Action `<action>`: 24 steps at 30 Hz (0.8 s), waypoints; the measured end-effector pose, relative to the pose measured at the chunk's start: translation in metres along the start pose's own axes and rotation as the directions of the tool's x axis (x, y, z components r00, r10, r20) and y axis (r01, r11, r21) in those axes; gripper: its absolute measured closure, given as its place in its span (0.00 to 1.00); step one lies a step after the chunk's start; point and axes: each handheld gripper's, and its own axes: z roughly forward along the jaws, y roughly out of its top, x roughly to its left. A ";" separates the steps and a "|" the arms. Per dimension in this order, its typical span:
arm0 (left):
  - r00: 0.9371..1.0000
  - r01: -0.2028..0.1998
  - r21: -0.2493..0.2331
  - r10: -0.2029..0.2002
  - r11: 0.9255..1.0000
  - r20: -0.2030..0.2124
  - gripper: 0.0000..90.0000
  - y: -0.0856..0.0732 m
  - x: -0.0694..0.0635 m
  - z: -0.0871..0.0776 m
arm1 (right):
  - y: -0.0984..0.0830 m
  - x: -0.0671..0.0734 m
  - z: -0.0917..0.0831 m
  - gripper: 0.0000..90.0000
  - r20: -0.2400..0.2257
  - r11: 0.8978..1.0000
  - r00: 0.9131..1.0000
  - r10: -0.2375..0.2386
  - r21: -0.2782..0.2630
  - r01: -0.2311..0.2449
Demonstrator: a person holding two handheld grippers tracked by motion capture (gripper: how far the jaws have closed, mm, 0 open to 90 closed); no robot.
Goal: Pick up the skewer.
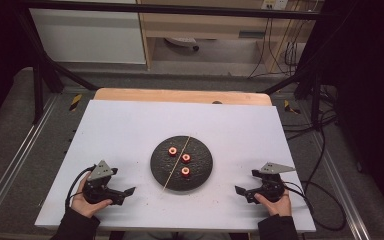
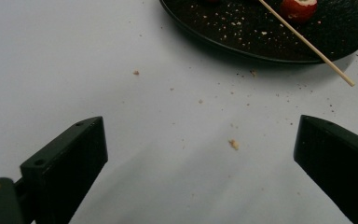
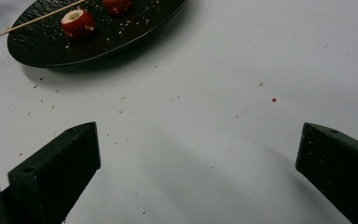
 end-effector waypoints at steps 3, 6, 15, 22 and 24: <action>1.000 0.002 0.006 -0.002 1.000 -0.002 0.03 0.002 -0.003 0.002 | 0.000 0.000 0.000 0.01 0.000 1.000 1.000 0.001 0.001 -0.001; 1.000 0.007 0.005 -0.007 1.000 -0.005 0.03 0.005 -0.006 0.003 | 0.000 0.000 0.000 0.01 0.002 1.000 1.000 0.001 0.001 -0.001; 1.000 0.020 0.004 -0.020 1.000 -0.014 0.04 0.011 -0.014 0.006 | 0.000 0.000 -0.001 0.01 0.003 1.000 1.000 -0.002 0.002 0.002; 1.000 0.012 0.019 -0.012 1.000 -0.026 0.05 0.017 -0.022 0.010 | 0.000 0.000 0.000 0.01 0.007 1.000 1.000 0.002 0.000 -0.002; 0.999 0.018 0.021 -0.018 1.000 -0.030 0.05 0.020 -0.023 0.011 | 0.001 0.000 -0.001 0.01 0.007 1.000 1.000 0.005 -0.002 -0.005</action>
